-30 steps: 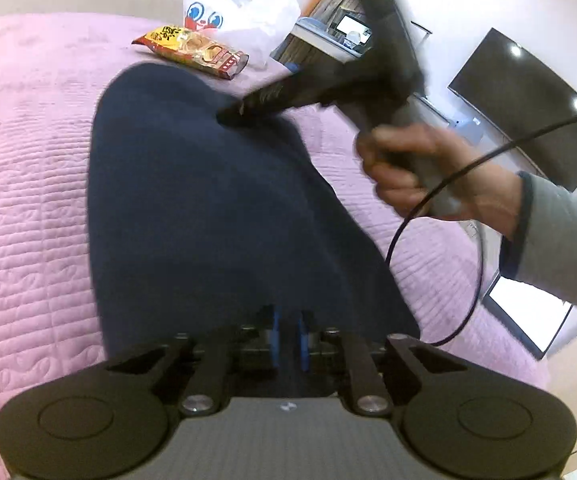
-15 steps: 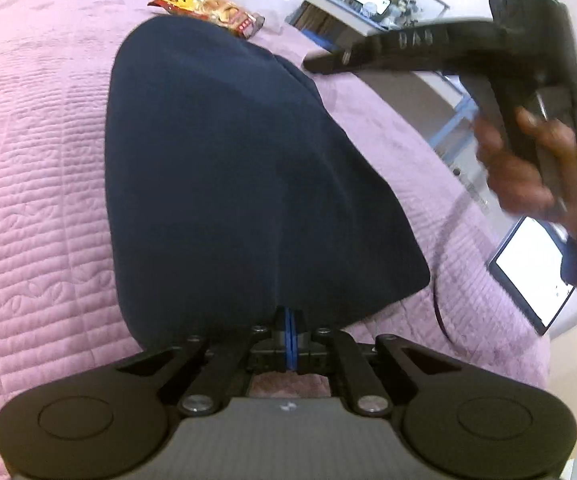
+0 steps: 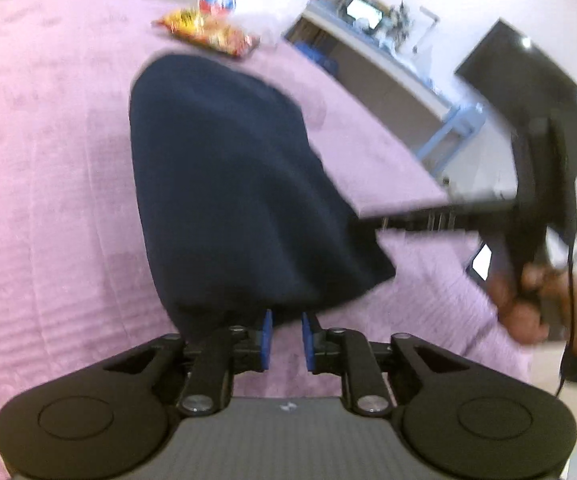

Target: Fold large clothes

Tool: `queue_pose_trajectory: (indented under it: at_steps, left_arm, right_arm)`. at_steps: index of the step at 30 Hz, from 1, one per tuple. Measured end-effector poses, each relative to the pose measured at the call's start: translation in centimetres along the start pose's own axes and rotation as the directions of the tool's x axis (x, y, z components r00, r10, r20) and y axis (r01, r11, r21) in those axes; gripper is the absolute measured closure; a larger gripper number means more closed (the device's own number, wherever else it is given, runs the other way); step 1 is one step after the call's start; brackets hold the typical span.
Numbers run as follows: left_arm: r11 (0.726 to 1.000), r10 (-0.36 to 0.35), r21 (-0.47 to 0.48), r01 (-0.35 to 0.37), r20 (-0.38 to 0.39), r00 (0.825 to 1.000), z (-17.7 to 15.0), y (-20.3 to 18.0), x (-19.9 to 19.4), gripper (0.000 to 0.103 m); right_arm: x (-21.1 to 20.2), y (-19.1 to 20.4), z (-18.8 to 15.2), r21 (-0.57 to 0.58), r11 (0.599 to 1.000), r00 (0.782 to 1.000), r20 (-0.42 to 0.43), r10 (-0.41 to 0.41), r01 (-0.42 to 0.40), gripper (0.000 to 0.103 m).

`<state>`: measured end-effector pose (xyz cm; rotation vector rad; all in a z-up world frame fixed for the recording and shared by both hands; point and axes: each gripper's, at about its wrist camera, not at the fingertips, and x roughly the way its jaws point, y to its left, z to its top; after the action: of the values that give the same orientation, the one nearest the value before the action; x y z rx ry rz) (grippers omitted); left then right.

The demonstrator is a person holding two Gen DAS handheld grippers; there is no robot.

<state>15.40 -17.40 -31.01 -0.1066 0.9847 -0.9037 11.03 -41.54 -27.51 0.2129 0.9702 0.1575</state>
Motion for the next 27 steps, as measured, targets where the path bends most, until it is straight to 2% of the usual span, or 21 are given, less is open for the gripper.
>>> queue_pose_trajectory:
  at_steps: [2, 4, 5, 8, 11, 14, 17, 18, 19, 20, 24, 27]
  left_arm:
    - [1.0, 0.012, 0.0, -0.012, 0.026, 1.0, 0.7, 0.2, -0.4, 0.081]
    - [0.998, 0.056, 0.0, -0.056, 0.039, 0.998, 1.3, 0.6, -0.3, 0.08]
    - [0.997, 0.075, -0.007, -0.075, 0.044, 0.996, 1.5, 1.1, -0.2, 0.08]
    - [0.994, 0.102, -0.055, -0.099, 0.049, 0.994, 1.4, 2.2, 0.3, 0.079]
    - [0.989, 0.111, -0.103, -0.104, 0.059, 0.992, 1.3, 3.1, -0.3, 0.072]
    - [0.986, 0.124, -0.117, -0.117, 0.062, 0.99, 0.7, 3.6, -2.0, 0.063]
    - [0.985, 0.139, -0.107, -0.132, 0.056, 0.989, 0.8, 3.5, -3.2, 0.061]
    - [0.985, 0.147, -0.101, -0.14, 0.057, 0.988, 0.9, 3.5, -3.4, 0.059]
    - [0.984, 0.153, -0.096, -0.147, 0.056, 0.987, 1.1, 3.4, -3.6, 0.056]
    - [0.984, 0.156, -0.095, -0.151, 0.056, 0.986, 1.3, 3.4, -3.7, 0.055]
    - [0.985, 0.143, -0.109, -0.134, 0.078, 0.987, 2.4, 3.3, -3.7, 0.049]
    - [0.986, 0.116, -0.133, -0.103, 0.09, 0.989, 3.5, 3.4, -3.1, 0.04]
  right_arm:
    - [1.5, 0.0, -0.5, 0.002, 1.0, 0.999, -0.04, -0.031, 0.031, 0.084]
    - [3.3, -0.1, -1.6, 0.011, 0.995, 0.99, -0.101, -0.098, 0.1, 0.085]
    - [4.1, -0.5, -2.2, 0.029, 0.991, 0.984, -0.131, -0.124, 0.129, 0.091]
    - [3.5, -1.2, -2.8, 0.097, 0.988, 0.987, -0.119, -0.109, 0.121, 0.091]
    - [2.5, -1.3, -2.5, 0.132, 0.984, 0.988, -0.117, -0.103, 0.118, 0.09]
    - [1.5, -2.0, -2.3, 0.164, 0.98, 0.99, -0.108, -0.094, 0.111, 0.075]
    - [0.0, -2.4, -2.2, 0.18, 0.976, 0.99, -0.09, -0.112, 0.127, 0.064]
    - [-0.5, -2.6, -2.1, 0.192, 0.973, 0.99, -0.081, -0.114, 0.128, 0.051]
    - [-0.8, -2.7, -2.1, 0.203, 0.971, 0.991, -0.076, -0.114, 0.127, 0.043]
    - [-1.2, -3.0, -2.0, 0.215, 0.969, 0.992, -0.066, -0.112, 0.123, 0.028]
    - [-1.4, -3.8, -1.1, 0.239, 0.963, 0.992, -0.03, -0.125, 0.128, 0.026]
    - [-0.9, -4.6, -0.1, 0.279, 0.953, 0.993, -0.001, -0.12, 0.115, 0.026]
